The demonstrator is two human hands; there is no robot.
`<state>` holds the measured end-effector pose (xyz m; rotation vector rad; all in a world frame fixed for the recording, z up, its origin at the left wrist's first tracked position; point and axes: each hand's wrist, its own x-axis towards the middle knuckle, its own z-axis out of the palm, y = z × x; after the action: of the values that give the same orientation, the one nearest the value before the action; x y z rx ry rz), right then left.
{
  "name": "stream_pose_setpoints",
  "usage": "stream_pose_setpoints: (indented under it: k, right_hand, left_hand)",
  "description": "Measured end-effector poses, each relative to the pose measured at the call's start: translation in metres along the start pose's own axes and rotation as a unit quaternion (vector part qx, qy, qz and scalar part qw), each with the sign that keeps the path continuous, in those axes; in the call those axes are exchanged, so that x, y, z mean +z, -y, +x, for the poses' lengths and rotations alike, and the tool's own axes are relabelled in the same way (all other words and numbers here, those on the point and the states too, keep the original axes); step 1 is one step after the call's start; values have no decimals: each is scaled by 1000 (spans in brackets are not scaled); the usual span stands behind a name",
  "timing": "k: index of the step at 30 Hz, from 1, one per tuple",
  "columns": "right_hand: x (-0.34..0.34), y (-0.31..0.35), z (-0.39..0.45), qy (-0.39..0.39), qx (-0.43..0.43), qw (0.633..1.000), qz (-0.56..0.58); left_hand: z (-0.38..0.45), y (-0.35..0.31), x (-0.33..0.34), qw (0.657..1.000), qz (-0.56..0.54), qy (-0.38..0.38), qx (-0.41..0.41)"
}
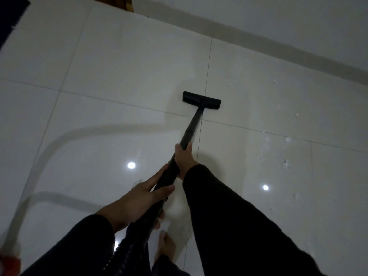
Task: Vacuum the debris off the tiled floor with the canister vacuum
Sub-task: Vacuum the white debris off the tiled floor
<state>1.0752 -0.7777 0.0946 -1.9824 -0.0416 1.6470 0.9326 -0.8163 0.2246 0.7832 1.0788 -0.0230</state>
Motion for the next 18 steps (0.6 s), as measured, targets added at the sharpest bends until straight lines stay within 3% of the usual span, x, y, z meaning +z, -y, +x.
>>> stream_pose_setpoints:
  k: [18]
  right_hand:
    - [-40,-143,-100,49,18,999,-13]
  left_hand:
    - [-97,127,84,999,-15,-28,-23]
